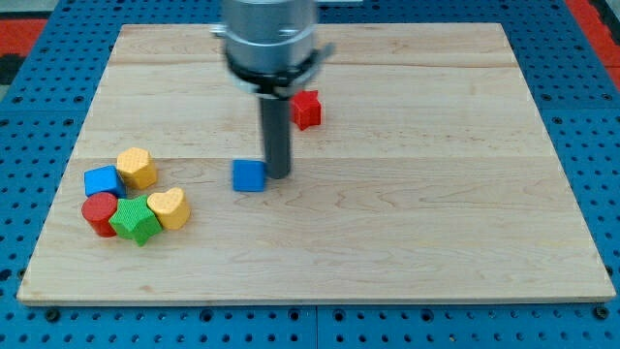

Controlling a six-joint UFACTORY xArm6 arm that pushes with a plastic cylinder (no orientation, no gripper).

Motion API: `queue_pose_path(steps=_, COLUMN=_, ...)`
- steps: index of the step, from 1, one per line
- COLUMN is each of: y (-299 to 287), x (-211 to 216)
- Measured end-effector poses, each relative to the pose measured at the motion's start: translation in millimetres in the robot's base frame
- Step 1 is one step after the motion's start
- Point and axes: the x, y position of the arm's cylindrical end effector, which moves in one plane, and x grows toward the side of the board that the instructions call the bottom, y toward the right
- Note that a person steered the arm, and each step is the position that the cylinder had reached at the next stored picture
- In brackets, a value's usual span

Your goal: Push the red star away from the green circle

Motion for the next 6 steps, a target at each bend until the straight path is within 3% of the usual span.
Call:
queue_pose_path(steps=1, y=-34, x=-5)
queue_pose_path(steps=3, y=180, x=-25)
queue_pose_path(steps=4, y=181, x=-89)
queue_pose_path(steps=6, y=88, x=-109)
